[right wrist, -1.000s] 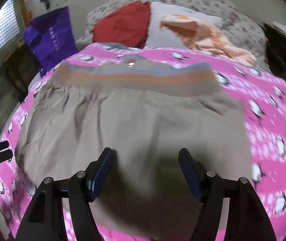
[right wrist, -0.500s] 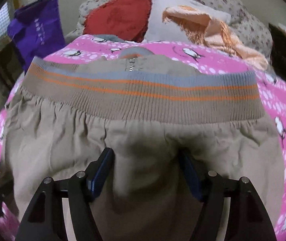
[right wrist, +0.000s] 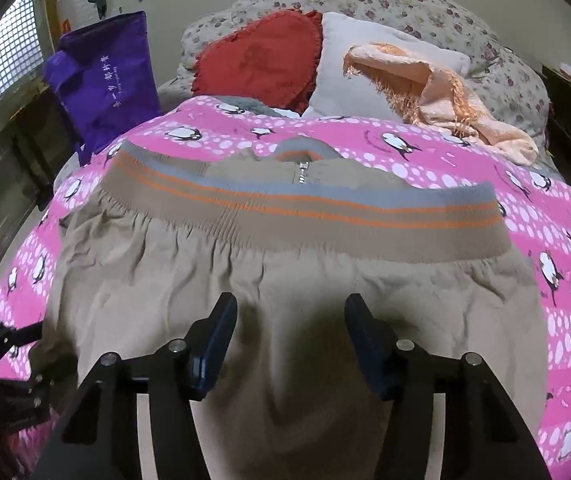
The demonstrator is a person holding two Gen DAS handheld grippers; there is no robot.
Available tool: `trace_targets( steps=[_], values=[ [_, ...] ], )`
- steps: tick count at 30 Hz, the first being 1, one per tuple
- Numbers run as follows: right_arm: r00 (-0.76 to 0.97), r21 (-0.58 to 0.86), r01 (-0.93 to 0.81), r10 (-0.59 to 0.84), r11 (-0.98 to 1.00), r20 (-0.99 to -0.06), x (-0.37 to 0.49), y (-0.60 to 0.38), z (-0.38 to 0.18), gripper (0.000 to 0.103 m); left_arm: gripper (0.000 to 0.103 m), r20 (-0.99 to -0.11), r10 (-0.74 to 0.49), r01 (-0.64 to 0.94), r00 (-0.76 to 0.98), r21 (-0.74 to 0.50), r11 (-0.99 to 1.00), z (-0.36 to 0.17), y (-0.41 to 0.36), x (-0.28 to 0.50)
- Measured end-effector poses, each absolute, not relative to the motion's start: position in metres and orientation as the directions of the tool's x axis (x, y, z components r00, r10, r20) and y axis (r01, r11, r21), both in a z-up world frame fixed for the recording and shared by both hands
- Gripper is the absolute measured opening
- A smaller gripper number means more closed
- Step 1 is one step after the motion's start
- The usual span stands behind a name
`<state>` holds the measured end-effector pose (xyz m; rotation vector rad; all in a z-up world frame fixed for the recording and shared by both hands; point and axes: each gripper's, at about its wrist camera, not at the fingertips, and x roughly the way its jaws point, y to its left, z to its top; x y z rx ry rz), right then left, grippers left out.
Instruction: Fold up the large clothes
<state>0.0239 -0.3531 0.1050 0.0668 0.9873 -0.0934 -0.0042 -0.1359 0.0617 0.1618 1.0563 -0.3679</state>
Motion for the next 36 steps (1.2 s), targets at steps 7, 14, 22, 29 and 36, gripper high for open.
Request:
trace_targets(
  steps=[7,14,22,29,36],
  values=[
    [0.517,0.031,0.180,-0.068,0.983,-0.853,0.050,-0.361,0.076,0.051,0.069,-0.875,-0.215,0.367,0.434,-0.046,0.929,0.060,-0.136,-0.002],
    [0.502,0.022,0.158,-0.061,0.987,-0.863,0.048,-0.362,0.083,0.052,0.070,-0.880,-0.257,0.342,0.400,-0.117,0.932,0.060,-0.126,0.001],
    [0.518,0.055,0.128,-0.019,0.990,-0.855,-0.016,-0.374,0.097,0.052,0.071,-0.874,-0.324,0.274,0.363,-0.232,0.933,0.057,-0.106,-0.003],
    [0.457,0.045,0.139,-0.024,0.989,-0.889,-0.028,-0.377,0.073,0.052,0.071,-0.876,-0.333,0.223,0.348,-0.268,0.937,0.056,-0.105,-0.004],
    [0.508,0.105,0.136,0.022,0.985,-0.861,-0.060,-0.380,0.094,0.068,0.073,-0.875,-0.304,0.207,0.377,-0.240,0.948,0.063,-0.097,-0.004]
  ],
)
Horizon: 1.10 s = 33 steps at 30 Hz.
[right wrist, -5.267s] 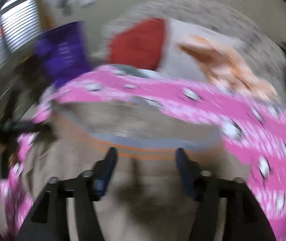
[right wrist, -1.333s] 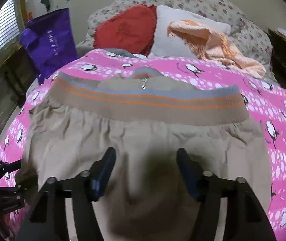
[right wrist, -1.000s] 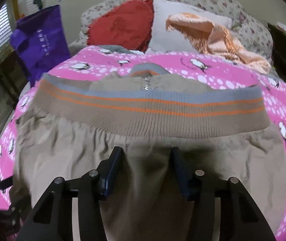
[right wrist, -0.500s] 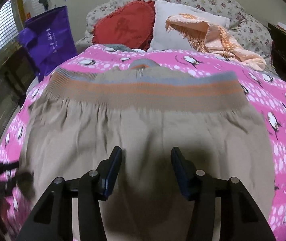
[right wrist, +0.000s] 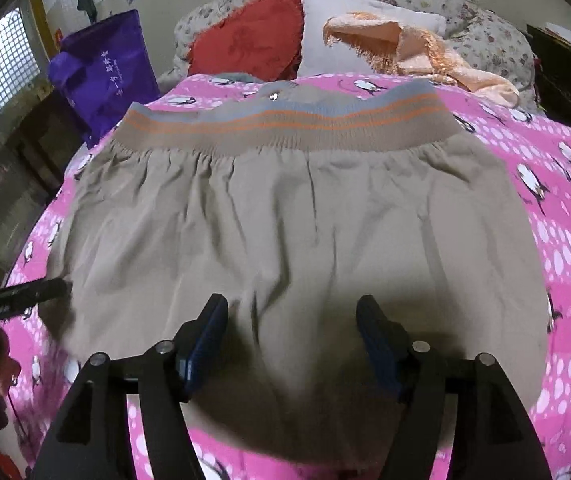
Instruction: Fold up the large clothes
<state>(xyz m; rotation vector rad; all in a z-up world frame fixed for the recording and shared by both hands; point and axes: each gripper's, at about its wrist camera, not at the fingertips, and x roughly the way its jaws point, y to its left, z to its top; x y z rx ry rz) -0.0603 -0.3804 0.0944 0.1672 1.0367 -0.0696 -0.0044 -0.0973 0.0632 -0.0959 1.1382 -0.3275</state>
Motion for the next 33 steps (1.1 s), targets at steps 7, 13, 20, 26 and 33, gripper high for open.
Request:
trace_targets(
  steps=[7,13,20,26,33],
  values=[
    [0.508,0.117,0.177,0.011,0.977,-0.861,-0.078,-0.390,0.092,0.068,0.073,-0.871,-0.320,0.210,0.373,-0.256,0.944,0.065,-0.103,-0.003],
    [0.514,0.130,0.190,0.014,0.973,-0.858,-0.081,-0.393,0.094,0.069,0.082,-0.833,-0.389,0.151,0.393,-0.359,0.921,0.064,-0.089,0.017],
    [0.506,0.109,0.189,-0.002,0.976,-0.862,-0.086,-0.404,0.095,0.068,0.083,-0.831,-0.391,0.134,0.396,-0.369,0.920,0.053,-0.091,0.048],
    [0.495,0.034,0.200,-0.071,0.979,-0.866,-0.086,-0.424,0.112,0.069,0.085,-0.854,-0.409,0.166,0.322,-0.375,0.912,0.033,-0.112,0.064],
    [0.456,0.013,0.227,-0.094,0.974,-0.885,-0.089,-0.444,0.104,0.069,0.103,-0.858,-0.414,0.225,0.304,-0.358,0.906,0.025,-0.129,0.063]
  ],
)
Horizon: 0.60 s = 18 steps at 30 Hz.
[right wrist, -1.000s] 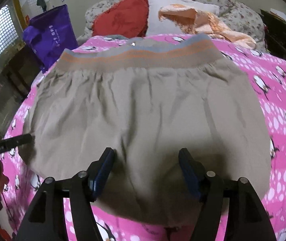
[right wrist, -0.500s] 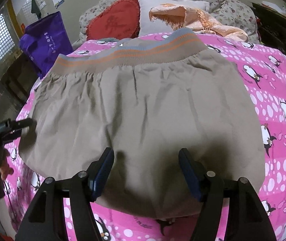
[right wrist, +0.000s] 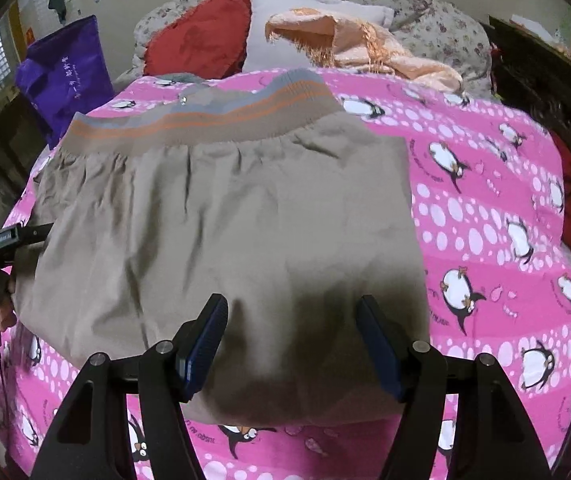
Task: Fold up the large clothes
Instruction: 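Grasp the edge of the folded jacket with the left gripper and lift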
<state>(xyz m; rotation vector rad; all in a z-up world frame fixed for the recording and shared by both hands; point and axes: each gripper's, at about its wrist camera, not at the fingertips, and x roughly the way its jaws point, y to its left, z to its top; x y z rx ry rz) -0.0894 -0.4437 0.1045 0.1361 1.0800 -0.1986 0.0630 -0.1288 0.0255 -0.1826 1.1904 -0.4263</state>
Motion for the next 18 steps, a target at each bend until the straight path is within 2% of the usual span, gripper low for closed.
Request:
trace_targets(
  steps=[2,3,4,5,7,10,14,18],
  values=[
    [0.461,0.030,0.235,-0.085,0.972,-0.883,-0.090,-0.445,0.102,0.069,0.094,-0.858,-0.424,0.268,0.290,-0.352,0.897,0.028,-0.136,0.060],
    [0.470,0.039,0.234,-0.078,0.971,-0.879,-0.090,-0.445,0.103,0.069,0.079,-0.855,-0.432,0.285,0.288,-0.354,0.891,0.030,-0.138,0.058],
    [0.473,0.046,0.229,-0.070,0.972,-0.878,-0.089,-0.443,0.103,0.069,0.052,-0.851,-0.438,0.297,0.290,-0.355,0.886,0.033,-0.140,0.056],
    [0.471,0.043,0.227,-0.071,0.973,-0.879,-0.088,-0.443,0.102,0.069,0.038,-0.845,-0.456,0.307,0.278,-0.372,0.876,0.034,-0.141,0.054],
    [0.466,0.016,0.231,-0.096,0.973,-0.880,-0.085,-0.442,0.101,0.069,0.019,-0.847,-0.449,0.306,0.286,-0.363,0.880,0.042,-0.141,0.048],
    [0.468,0.013,0.244,-0.106,0.970,-0.877,-0.082,-0.450,0.104,0.068,0.009,-0.825,-0.487,0.304,0.285,-0.404,0.863,0.058,-0.133,0.041],
    [0.494,0.072,0.298,-0.090,0.952,-0.865,-0.083,-0.476,0.116,0.069,0.008,-0.802,-0.515,0.316,0.302,-0.426,0.848,0.086,-0.129,0.026],
    [0.451,0.058,0.336,-0.107,0.940,-0.886,-0.077,-0.499,0.112,0.068,0.008,-0.813,-0.474,0.343,0.339,-0.363,0.866,0.116,-0.145,0.009]
  ],
)
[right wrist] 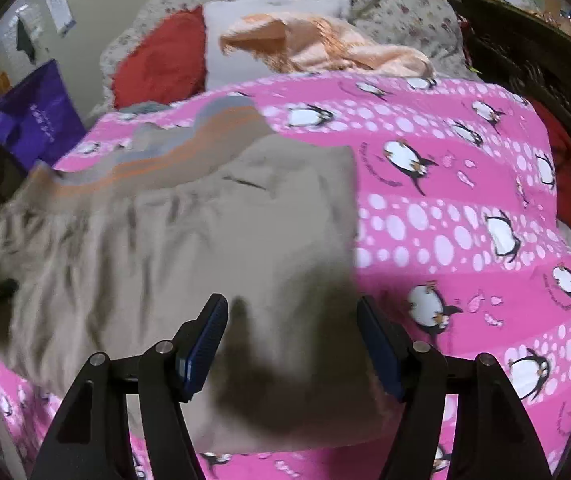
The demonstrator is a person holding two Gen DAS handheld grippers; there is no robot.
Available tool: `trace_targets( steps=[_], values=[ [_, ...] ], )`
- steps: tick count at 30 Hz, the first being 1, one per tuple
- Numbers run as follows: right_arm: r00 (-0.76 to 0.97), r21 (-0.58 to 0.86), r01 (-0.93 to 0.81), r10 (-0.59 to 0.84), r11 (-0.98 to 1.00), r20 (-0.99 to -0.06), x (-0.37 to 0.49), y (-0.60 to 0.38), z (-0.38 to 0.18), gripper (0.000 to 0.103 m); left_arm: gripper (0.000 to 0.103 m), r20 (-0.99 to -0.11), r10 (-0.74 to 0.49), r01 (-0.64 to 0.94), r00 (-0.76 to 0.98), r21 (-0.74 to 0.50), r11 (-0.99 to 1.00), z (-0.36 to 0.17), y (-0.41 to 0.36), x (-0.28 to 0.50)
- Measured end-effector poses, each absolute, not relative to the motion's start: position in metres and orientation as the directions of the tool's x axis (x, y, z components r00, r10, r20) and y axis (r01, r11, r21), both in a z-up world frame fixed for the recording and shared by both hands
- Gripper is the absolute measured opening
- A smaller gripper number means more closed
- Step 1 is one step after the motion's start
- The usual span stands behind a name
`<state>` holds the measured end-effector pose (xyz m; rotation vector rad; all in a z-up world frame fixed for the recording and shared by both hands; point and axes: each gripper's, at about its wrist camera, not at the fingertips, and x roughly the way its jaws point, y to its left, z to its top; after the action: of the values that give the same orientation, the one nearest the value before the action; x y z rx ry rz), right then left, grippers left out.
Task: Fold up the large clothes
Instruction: 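Grasp the edge of the folded jacket with the left gripper and lift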
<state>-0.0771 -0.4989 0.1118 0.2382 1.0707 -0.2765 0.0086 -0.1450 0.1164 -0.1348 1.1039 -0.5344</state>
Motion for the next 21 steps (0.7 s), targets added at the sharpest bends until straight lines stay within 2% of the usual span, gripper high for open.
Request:
trace_targets(
  steps=[3,11,21],
  values=[
    [0.422,-0.031,0.357,-0.191,0.933,-0.886,-0.077,-0.505,0.107,0.068,0.008,-0.804,-0.482,0.385,0.349,-0.346,0.856,0.134,-0.164,-0.001],
    [0.381,0.074,0.398,-0.092,0.915,-0.920,-0.083,-0.534,0.085,0.072,0.008,-0.791,-0.502,0.494,0.350,-0.300,0.816,0.169,-0.227,-0.029],
    [0.305,0.027,0.379,-0.098,0.925,-0.947,-0.071,-0.553,0.096,0.073,0.008,-0.803,-0.508,0.558,0.311,-0.279,0.782,0.173,-0.290,-0.044]
  ],
)
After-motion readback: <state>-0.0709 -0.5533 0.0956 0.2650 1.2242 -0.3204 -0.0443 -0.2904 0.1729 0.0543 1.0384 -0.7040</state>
